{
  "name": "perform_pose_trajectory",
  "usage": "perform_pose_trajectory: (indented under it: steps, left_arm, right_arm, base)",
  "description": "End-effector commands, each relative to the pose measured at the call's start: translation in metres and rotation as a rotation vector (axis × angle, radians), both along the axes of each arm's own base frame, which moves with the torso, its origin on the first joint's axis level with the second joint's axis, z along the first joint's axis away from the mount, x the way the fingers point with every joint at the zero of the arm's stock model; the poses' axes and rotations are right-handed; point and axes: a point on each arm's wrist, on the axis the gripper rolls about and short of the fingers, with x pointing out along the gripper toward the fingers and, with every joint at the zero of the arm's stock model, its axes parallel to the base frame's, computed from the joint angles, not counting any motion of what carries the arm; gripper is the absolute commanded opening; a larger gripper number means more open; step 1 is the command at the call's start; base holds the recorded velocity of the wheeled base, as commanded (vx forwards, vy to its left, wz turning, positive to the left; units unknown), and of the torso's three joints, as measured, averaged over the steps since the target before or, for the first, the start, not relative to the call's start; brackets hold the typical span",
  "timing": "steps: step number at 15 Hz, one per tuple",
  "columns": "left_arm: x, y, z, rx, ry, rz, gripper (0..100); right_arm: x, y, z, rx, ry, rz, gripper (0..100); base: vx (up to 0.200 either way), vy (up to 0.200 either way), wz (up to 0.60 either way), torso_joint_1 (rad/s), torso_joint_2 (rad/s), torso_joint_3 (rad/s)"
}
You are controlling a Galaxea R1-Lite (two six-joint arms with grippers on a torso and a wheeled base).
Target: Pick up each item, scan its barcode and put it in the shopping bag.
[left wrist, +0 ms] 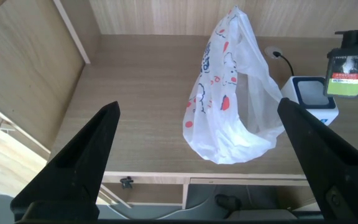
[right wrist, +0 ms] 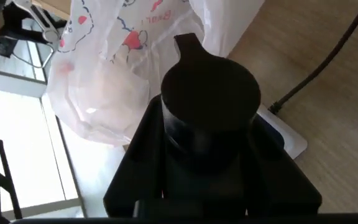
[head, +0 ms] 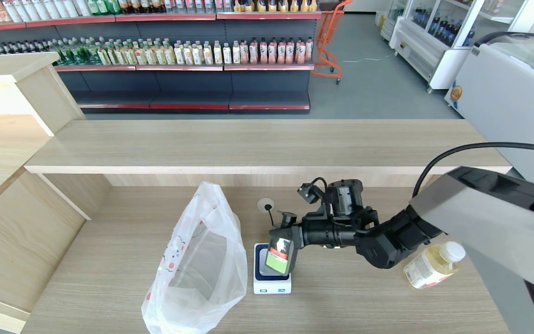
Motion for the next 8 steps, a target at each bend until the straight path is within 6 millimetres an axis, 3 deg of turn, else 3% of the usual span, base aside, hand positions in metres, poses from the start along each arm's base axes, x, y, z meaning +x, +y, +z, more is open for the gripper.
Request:
perform_pose_trajectory:
  steps: [1,3,5,7,8]
  left_arm:
    - [0.000,0.000,0.000,0.000,-0.001,0.000,100]
    - [0.000,0.000,0.000,0.000,-0.001,0.000,100]
    - [0.000,0.000,0.000,0.000,-0.001,0.000,100]
    - [0.000,0.000,0.000,0.000,-0.001,0.000,100]
    - [0.000,0.000,0.000,0.000,-0.001,0.000,100]
  right_arm:
    - [-0.028,-0.045,0.064,0.117,-0.007,-0.101,0]
    - [-0.041,-0.077,0.078,0.115,-0.080,-0.157,0]
    - [-0.071,-0.125,0.105,0.112,-0.203,-0.239,0]
    - [-0.094,-0.152,0.119,0.138,-0.306,-0.229,0]
    - [-0.100,-0.157,0.119,0.149,-0.322,-0.209,0]
  base:
    - [0.000,0.000,0.00,0.000,0.00,0.000]
    - [0.000,0.000,0.00,0.000,0.00,0.000]
    - [0.000,0.000,0.00,0.000,0.00,0.000]
    - [0.000,0.000,0.00,0.000,0.00,0.000]
    - [0.000,0.000,0.00,0.000,0.00,0.000]
